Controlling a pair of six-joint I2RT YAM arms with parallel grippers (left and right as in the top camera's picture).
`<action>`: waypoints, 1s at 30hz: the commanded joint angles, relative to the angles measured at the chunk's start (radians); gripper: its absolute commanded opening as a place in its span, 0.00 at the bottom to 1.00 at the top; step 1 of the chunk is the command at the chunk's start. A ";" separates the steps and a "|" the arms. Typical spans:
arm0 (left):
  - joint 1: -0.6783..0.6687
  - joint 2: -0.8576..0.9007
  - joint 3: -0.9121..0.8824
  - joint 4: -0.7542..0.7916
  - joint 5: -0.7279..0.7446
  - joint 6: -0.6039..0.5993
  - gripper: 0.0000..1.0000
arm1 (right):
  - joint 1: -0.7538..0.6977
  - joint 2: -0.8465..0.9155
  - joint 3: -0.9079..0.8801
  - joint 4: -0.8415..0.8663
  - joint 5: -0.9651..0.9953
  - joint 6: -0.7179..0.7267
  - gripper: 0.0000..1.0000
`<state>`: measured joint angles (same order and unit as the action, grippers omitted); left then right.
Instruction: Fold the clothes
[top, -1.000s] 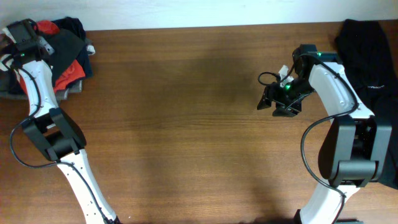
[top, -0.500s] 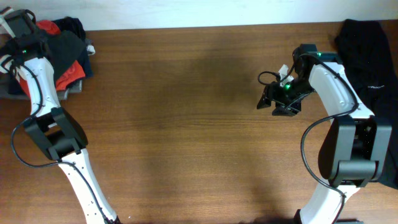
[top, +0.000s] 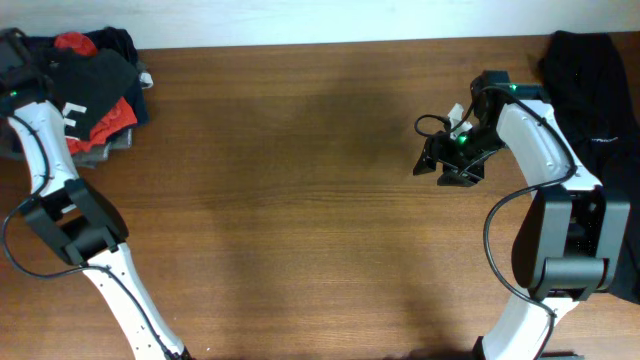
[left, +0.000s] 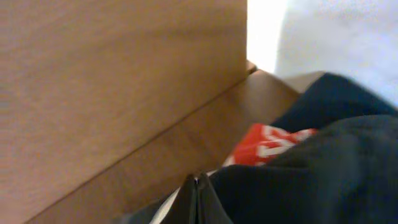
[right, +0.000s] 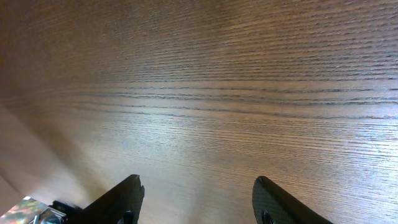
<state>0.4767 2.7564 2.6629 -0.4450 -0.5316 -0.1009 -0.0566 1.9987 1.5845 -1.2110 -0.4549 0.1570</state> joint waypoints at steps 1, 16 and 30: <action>0.000 0.019 0.000 -0.012 -0.032 0.020 0.00 | -0.003 0.004 -0.004 -0.001 -0.016 0.002 0.61; -0.043 0.059 0.015 -0.002 -0.034 0.020 0.00 | -0.003 0.004 -0.004 -0.009 -0.016 0.002 0.61; -0.225 -0.088 0.058 0.057 -0.041 0.020 0.01 | -0.003 0.004 -0.004 -0.005 -0.016 0.001 0.62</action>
<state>0.2893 2.7304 2.6934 -0.3809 -0.5732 -0.0921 -0.0566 1.9987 1.5845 -1.2118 -0.4587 0.1570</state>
